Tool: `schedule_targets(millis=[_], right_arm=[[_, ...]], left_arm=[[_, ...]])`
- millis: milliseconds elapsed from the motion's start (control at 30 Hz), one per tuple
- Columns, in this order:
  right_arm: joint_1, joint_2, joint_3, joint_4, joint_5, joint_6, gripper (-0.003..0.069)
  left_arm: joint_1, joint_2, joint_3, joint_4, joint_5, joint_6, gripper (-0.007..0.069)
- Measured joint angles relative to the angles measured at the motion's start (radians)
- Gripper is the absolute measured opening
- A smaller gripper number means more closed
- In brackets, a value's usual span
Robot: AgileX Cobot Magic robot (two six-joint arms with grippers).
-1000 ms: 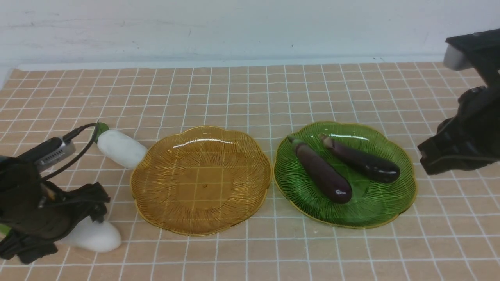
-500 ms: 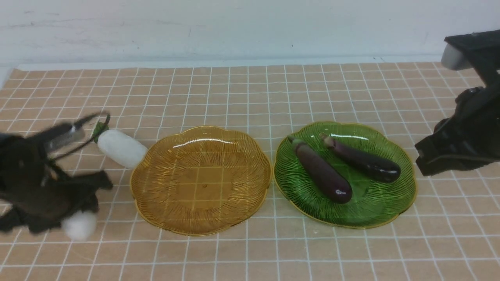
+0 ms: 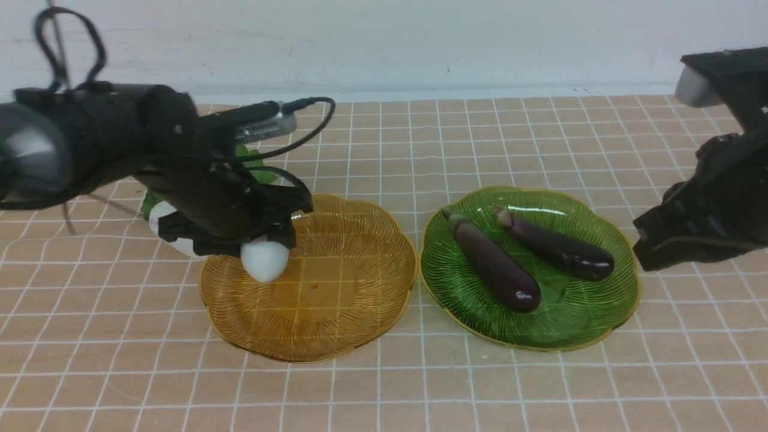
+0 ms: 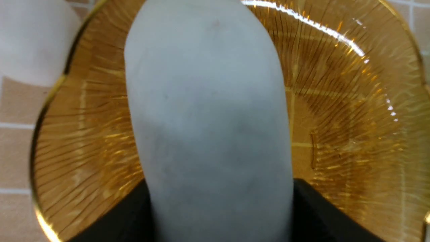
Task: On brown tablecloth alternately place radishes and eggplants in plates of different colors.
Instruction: 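Pick up the white radish and place it in the left plate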
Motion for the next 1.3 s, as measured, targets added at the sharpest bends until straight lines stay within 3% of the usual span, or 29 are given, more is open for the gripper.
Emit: schedule_targets(millis=[67,267,367,433,567,633,700,800,867,1067,1133,1233,1300], right_arm=[[0.000,0.000,0.000,0.000,0.000,0.000,-0.0015],[0.000,0.000,0.000,0.000,-0.012,-0.015,-0.0015],[0.000,0.000,0.000,0.000,-0.023,-0.017,-0.0015],[0.000,0.000,0.000,0.000,-0.025,-0.020,-0.0015],[0.000,0.000,0.000,0.000,-0.024,-0.022,-0.0015],[0.000,0.000,0.000,0.000,-0.018,-0.022,-0.0015],[0.000,0.000,0.000,0.000,-0.018,-0.022,-0.0015],[0.000,0.000,0.000,0.000,-0.018,-0.022,-0.0015],[0.000,0.000,0.000,0.000,-0.013,-0.022,-0.0015],[0.000,0.000,0.000,0.004,-0.006,-0.022,-0.0015],[0.000,0.000,0.000,0.004,-0.006,-0.022,-0.0015],[0.000,0.000,0.000,0.005,-0.006,-0.022,-0.0015],[0.000,0.000,0.000,0.007,-0.006,-0.022,-0.0015]], left_arm=[[-0.001,0.022,-0.020,-0.001,0.012,0.002,0.0443],[0.001,0.059,-0.138,0.004,0.098,0.010,0.0636],[0.025,0.059,-0.215,0.054,0.136,0.011,0.0633],[0.074,0.059,-0.253,0.083,0.185,0.022,0.0526],[0.210,0.065,-0.265,0.101,0.272,0.037,0.0121],[0.283,0.086,-0.265,0.053,0.266,-0.002,0.0031],[0.315,0.113,-0.265,-0.006,0.258,-0.020,0.0018],[0.317,0.159,-0.265,-0.035,0.224,-0.024,0.0082],[0.316,0.189,-0.265,-0.045,0.185,-0.024,0.0176],[0.316,0.269,-0.265,-0.046,0.033,-0.024,0.0554],[0.316,0.296,-0.265,-0.046,-0.006,-0.024,0.0638],[0.316,0.327,-0.265,-0.046,-0.035,-0.028,0.0667],[0.316,0.333,-0.265,-0.046,-0.042,-0.035,0.0605]])
